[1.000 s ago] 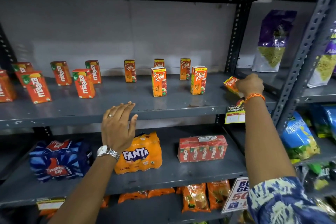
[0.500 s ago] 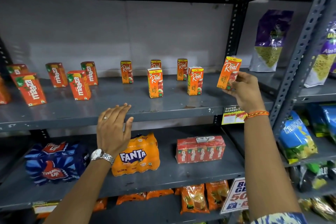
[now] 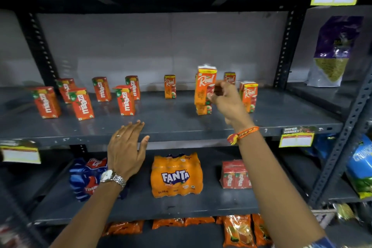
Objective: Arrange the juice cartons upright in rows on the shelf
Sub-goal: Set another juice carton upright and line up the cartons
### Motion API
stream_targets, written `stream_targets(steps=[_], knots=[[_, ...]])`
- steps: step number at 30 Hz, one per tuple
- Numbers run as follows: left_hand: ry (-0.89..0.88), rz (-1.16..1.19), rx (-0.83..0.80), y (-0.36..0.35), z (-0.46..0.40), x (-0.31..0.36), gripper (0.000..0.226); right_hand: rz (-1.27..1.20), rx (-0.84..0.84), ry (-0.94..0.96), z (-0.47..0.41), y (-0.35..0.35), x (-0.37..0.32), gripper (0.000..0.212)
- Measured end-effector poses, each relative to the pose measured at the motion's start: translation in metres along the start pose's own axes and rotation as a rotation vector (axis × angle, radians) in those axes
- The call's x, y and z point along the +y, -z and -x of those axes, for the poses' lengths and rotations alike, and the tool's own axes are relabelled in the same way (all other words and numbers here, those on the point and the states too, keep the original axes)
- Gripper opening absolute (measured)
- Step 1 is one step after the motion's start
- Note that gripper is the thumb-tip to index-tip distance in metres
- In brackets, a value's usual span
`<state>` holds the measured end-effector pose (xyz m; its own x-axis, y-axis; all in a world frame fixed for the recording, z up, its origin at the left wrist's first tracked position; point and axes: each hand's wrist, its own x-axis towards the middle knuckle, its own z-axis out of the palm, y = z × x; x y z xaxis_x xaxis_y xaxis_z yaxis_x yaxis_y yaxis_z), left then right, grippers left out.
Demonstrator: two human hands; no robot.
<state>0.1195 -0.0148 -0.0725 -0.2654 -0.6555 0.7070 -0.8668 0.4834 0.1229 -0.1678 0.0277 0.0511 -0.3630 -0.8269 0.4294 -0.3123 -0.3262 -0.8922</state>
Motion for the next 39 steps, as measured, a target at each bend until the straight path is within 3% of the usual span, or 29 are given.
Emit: stream_targets(steps=[8,15,18,20,22,25,27,29,32,39], knots=[[-0.066,-0.028,-0.105,0.021,0.003,-0.024,0.064,0.253,-0.129,-0.080,-0.010,-0.102,0.012,0.034],[0.003,0.017,-0.118,0.035,-0.011,-0.013,0.058,0.372,-0.130,-0.128,-0.013,-0.109,0.021,0.036],[0.094,0.143,-0.160,0.038,-0.037,-0.001,0.051,0.454,-0.148,-0.097,-0.007,-0.101,0.017,0.049],[0.190,0.361,-0.243,0.034,-0.061,0.009,0.056,0.446,-0.081,-0.056,0.000,-0.086,0.020,0.052],[0.270,0.513,-0.367,0.027,-0.088,0.019,0.070,0.393,0.095,0.022,0.010,-0.061,0.025,0.033],[0.276,0.545,-0.471,0.014,-0.122,0.030,0.080,0.379,0.326,0.079,0.011,-0.020,0.029,0.031],[0.272,0.590,-0.542,0.006,-0.135,0.038,0.071,0.417,0.222,-0.059,0.000,-0.004,0.032,0.052],[0.232,0.617,-0.582,-0.005,-0.139,0.043,0.056,0.407,-0.013,-0.173,-0.011,0.000,0.033,0.067],[0.229,0.595,-0.524,-0.019,-0.136,0.045,0.043,0.375,-0.211,-0.207,-0.022,-0.002,0.037,0.064],[0.227,0.559,-0.486,-0.026,-0.137,0.041,0.048,0.423,-0.029,-0.157,-0.027,-0.001,0.051,0.047]])
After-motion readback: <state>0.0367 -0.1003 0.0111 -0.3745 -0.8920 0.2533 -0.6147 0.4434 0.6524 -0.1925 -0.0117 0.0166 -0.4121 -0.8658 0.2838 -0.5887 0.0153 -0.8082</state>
